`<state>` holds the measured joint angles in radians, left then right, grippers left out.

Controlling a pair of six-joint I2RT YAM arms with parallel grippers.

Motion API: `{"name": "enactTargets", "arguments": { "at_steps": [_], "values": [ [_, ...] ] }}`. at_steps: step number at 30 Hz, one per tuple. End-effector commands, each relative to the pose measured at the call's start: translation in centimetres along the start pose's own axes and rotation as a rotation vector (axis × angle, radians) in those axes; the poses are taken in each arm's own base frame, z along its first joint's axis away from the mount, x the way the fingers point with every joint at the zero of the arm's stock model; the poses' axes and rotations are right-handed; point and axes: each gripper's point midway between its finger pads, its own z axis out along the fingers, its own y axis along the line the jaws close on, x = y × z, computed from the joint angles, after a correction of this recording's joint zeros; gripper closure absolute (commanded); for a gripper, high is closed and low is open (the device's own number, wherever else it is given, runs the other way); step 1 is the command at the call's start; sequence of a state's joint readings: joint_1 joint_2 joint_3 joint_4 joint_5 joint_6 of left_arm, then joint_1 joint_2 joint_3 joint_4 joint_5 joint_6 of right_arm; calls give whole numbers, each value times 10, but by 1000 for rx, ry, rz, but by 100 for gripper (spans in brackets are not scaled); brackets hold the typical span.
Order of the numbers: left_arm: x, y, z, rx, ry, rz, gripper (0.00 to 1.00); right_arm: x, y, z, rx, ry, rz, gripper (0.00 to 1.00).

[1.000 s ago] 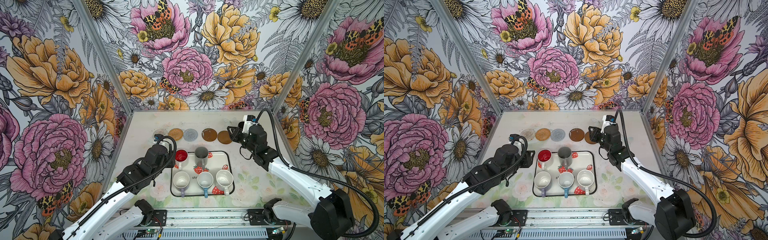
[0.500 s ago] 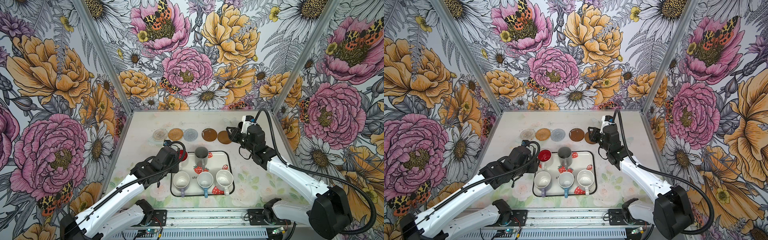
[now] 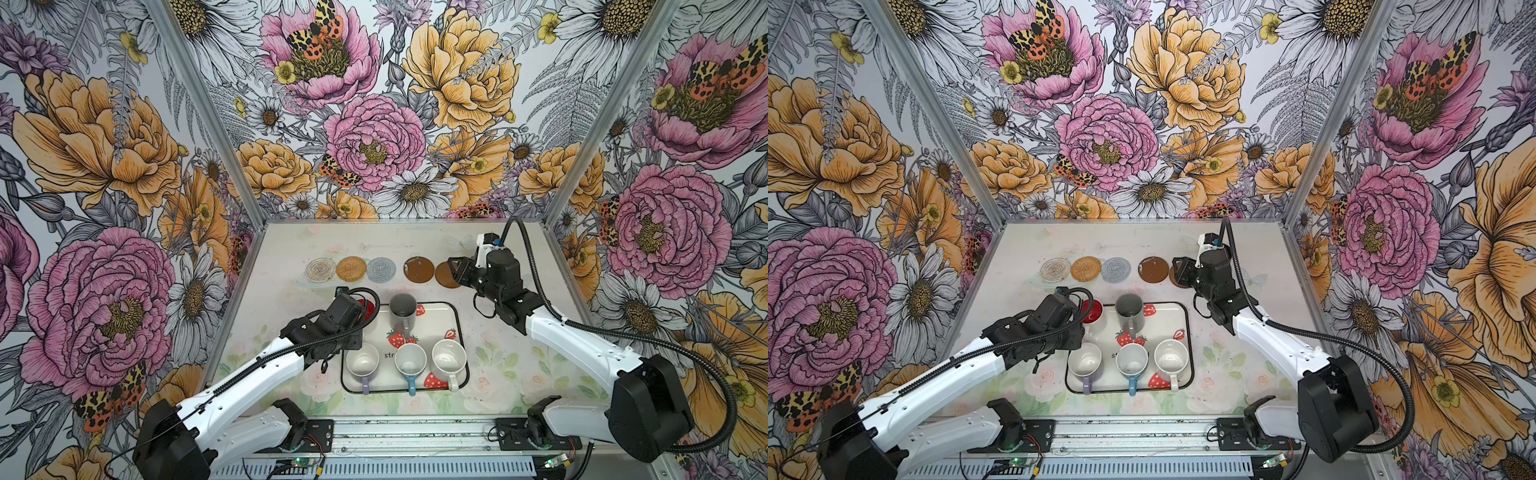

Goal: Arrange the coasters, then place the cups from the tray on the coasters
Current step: 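Lower the left gripper over the red-lined white mug while the right gripper holds back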

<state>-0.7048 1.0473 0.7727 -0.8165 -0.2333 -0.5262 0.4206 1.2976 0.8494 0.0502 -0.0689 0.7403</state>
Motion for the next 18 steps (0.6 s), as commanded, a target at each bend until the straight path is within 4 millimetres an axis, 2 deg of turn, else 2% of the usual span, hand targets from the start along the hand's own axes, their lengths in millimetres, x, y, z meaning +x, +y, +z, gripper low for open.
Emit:
{"name": "enactTargets", "arguments": {
  "at_steps": [1,9,10,18],
  "values": [
    [-1,-10,8,28,-3,-14,43,-18,17,0,-50,-43,-15,60],
    [-4,-17,27,21,6,-13,42,-17,17,2,-48,-38,-17,60],
    [-1,-22,29,46,27,-11,42,-16,16,3,-46,-36,-17,60],
    [1,-28,47,44,58,11,42,-16,15,3,-44,-35,-18,60]
  ]
}}
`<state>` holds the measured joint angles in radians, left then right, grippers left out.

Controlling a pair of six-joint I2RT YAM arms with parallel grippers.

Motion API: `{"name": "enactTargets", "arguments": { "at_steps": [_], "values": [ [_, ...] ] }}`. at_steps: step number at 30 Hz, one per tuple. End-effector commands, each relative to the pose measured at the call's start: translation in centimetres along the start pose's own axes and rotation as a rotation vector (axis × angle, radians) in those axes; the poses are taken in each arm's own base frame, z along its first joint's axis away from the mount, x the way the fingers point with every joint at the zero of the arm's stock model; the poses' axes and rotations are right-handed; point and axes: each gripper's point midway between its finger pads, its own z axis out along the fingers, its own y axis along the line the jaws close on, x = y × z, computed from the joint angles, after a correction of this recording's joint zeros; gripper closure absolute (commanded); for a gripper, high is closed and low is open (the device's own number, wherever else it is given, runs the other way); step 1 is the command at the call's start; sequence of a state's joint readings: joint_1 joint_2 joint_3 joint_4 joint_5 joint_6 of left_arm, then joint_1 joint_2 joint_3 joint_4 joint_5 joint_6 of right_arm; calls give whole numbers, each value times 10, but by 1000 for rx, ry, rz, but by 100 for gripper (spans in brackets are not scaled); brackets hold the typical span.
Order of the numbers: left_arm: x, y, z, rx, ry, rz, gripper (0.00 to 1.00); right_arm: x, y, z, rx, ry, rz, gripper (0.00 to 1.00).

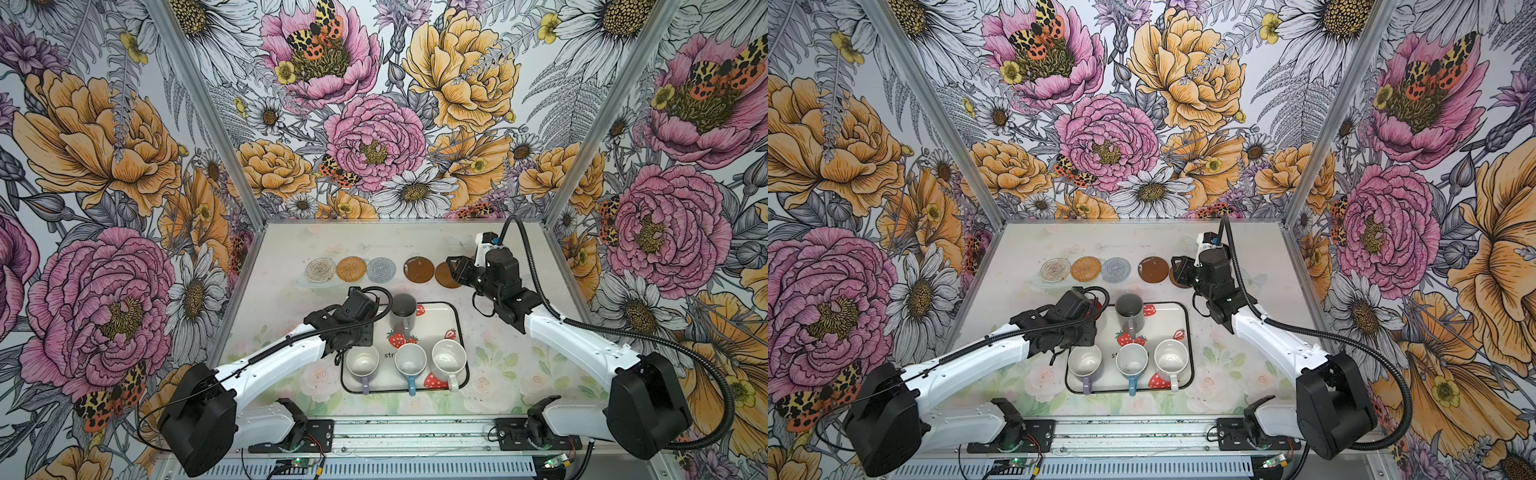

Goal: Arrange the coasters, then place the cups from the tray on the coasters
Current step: 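Lower the left gripper over the red-lined white mug while the right gripper holds back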

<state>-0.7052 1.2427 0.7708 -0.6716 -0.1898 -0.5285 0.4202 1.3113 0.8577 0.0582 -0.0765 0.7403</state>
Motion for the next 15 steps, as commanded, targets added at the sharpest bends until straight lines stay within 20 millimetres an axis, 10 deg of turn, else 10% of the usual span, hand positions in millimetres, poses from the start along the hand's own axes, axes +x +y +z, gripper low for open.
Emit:
{"name": "enactTargets", "arguments": {
  "at_steps": [1,15],
  "values": [
    [-3,-9,6,33,-8,4,42,-15,14,0,-37,-37,-18,60],
    [0,0,26,17,15,-24,52,-14,12,2,-33,-29,-17,60]
  ]
}}
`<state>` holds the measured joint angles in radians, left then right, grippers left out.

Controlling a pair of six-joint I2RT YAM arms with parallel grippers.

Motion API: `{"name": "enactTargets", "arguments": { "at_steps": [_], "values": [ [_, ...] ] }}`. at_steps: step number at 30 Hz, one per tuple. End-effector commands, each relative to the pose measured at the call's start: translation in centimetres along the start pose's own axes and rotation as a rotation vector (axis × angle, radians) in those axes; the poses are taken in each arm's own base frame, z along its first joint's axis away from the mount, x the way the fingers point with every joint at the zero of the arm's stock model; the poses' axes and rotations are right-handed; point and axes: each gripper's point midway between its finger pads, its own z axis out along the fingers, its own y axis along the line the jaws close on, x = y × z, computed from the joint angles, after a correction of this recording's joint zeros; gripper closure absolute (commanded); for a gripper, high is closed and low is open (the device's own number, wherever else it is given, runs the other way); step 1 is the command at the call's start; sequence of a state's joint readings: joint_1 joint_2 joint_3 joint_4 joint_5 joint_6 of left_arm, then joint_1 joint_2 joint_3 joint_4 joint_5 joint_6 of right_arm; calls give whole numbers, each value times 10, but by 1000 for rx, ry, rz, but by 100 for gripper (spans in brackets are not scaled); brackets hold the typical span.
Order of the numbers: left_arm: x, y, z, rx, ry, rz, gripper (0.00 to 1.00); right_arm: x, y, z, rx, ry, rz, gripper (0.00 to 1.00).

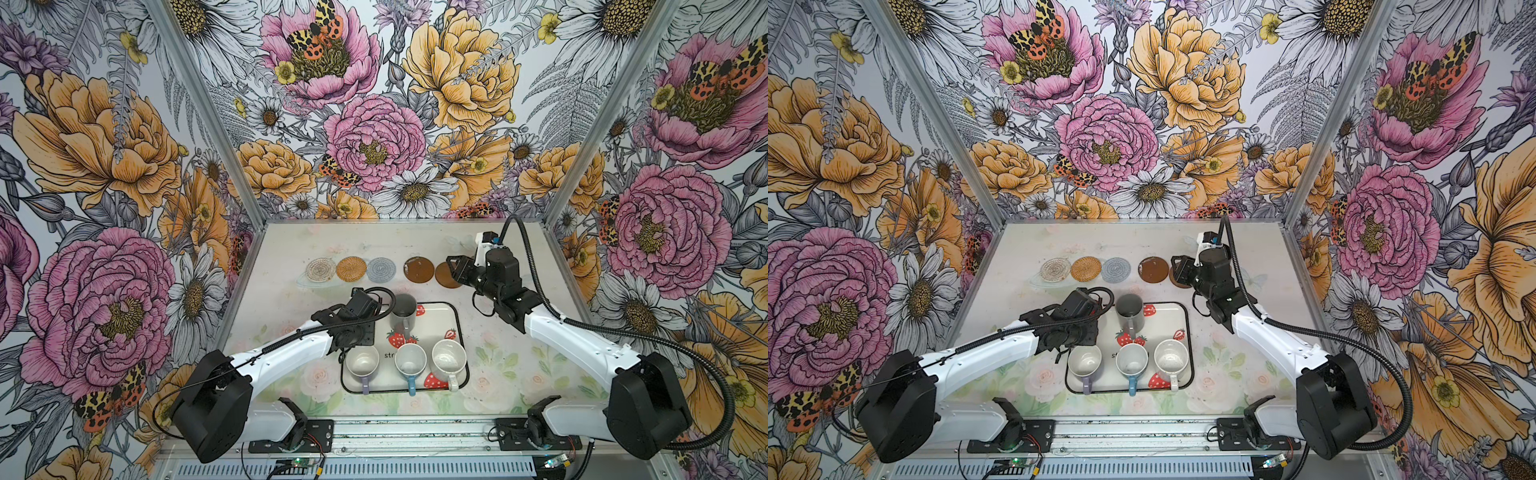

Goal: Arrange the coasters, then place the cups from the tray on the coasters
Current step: 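Lower the left gripper over the red-lined white mug while the right gripper holds back, then close the left gripper on the red-lined mug rim and lift it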

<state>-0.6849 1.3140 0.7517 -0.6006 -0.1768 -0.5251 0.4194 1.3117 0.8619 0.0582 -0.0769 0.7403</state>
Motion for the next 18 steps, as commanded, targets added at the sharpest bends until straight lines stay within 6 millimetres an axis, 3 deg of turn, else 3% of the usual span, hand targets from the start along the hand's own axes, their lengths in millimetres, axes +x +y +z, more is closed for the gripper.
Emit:
{"name": "enactTargets", "arguments": {
  "at_steps": [1,18],
  "values": [
    [-2,-1,7,30,-5,-17,53,-12,11,1,-31,-26,-17,60],
    [-3,6,19,10,8,-21,73,-12,10,2,-27,-24,-16,60]
  ]
}}
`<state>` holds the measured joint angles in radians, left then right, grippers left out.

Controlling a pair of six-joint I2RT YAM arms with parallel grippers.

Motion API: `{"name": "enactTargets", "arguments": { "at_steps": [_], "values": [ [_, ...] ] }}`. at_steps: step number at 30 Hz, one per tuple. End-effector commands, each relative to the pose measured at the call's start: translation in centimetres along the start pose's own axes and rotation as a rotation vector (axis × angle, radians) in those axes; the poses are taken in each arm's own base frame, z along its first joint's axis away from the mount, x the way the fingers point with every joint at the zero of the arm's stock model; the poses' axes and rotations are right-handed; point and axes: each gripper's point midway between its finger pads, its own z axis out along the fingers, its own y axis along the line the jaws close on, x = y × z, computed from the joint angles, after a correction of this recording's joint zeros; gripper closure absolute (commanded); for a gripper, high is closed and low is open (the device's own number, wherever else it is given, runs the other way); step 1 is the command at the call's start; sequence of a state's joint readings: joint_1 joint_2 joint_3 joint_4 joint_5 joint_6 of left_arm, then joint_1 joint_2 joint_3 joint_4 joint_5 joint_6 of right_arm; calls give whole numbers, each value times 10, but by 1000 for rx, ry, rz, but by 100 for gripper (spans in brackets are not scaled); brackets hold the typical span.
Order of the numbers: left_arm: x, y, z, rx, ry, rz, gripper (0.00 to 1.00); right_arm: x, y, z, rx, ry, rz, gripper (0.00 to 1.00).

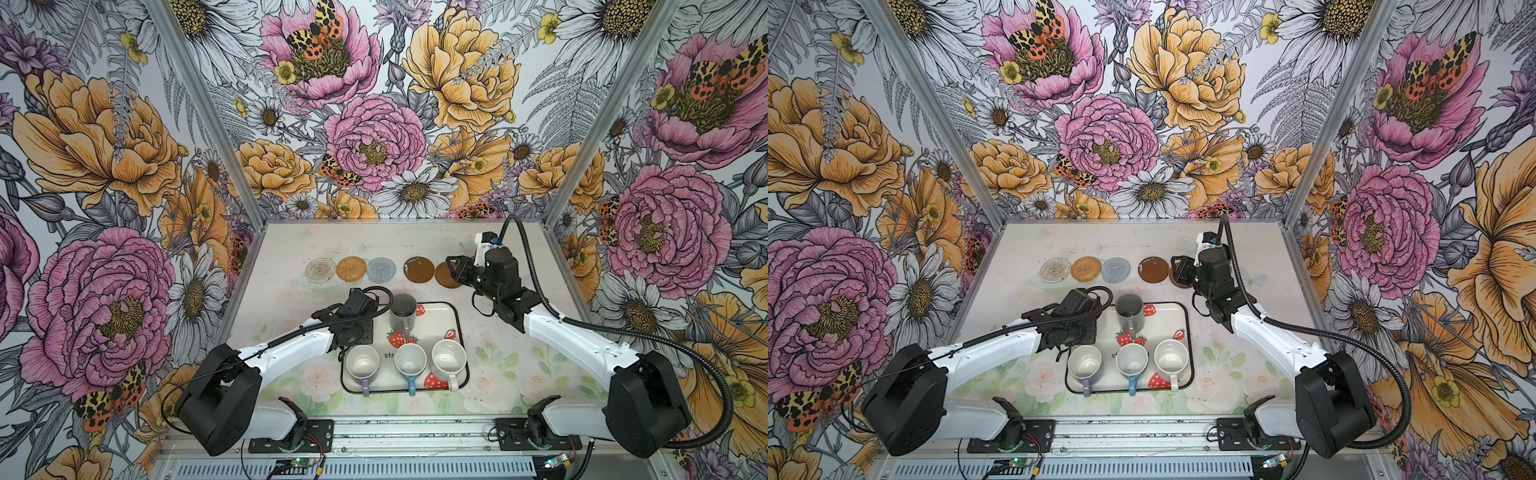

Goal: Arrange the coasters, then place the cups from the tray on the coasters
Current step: 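Close the left gripper on the red-lined mug rim and lift it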

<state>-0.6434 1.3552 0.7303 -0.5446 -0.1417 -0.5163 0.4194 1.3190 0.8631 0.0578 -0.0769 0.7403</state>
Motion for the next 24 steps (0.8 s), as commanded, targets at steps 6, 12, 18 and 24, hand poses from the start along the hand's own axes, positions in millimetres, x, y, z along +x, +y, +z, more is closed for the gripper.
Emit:
{"name": "enactTargets", "arguments": {
  "at_steps": [6,12,18,24],
  "values": [
    [-8,0,3,5,-16,10,83,-14,11,-1,-29,-29,-17,60],
    [-15,-1,-3,6,-42,10,100,-14,10,0,-26,-30,-16,60],
    [-22,-1,-11,-7,-67,14,100,-13,10,1,-26,-26,-17,60],
    [-34,-1,-27,-17,-128,10,100,-13,10,2,-27,-24,-18,61]
  ]
}}
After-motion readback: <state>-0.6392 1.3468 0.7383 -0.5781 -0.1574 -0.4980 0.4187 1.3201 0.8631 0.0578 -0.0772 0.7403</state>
